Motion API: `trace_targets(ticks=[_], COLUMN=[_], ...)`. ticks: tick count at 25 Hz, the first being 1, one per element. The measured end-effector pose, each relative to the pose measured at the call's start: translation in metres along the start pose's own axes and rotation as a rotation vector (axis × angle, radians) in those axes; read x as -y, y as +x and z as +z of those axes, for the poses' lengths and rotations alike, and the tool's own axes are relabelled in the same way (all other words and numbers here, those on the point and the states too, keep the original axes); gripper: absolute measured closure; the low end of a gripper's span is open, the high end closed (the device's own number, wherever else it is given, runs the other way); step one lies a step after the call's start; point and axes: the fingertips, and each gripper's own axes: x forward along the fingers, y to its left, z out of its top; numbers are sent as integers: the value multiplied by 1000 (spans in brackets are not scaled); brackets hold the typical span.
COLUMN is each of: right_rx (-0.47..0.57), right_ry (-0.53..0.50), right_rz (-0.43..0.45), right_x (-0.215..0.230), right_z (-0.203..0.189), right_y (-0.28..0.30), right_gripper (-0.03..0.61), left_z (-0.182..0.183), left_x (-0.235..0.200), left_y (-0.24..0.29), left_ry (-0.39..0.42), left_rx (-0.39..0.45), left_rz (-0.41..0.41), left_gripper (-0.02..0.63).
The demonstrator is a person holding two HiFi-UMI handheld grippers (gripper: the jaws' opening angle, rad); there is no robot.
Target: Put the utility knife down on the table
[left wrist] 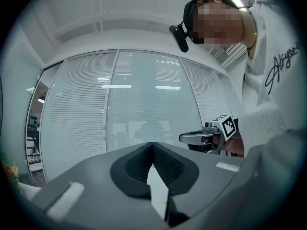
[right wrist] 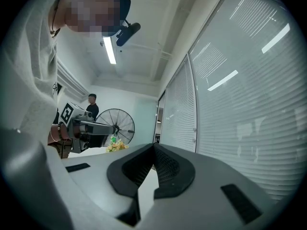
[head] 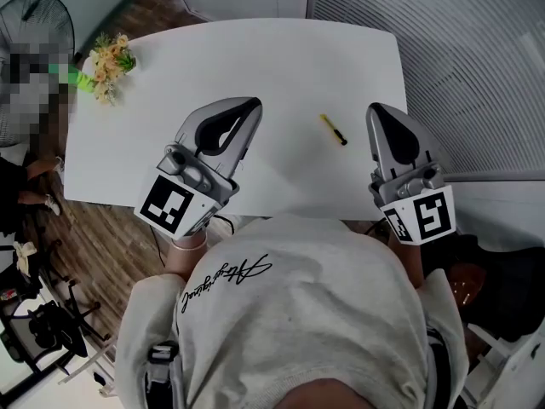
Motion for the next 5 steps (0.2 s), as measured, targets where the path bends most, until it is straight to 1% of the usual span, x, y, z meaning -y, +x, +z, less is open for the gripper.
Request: trace_targets(ticks=[5], right_rx=[6], right_ry=[-3], right_rz=[2], right_x=[-1], right_z=[1], right_y=[-1], right_gripper=[577], left_z=[-1], left_x=[0], left_y=[-2], left_ry=[13], left_rx=[-2], left_rz=[-1], left_gripper=[617])
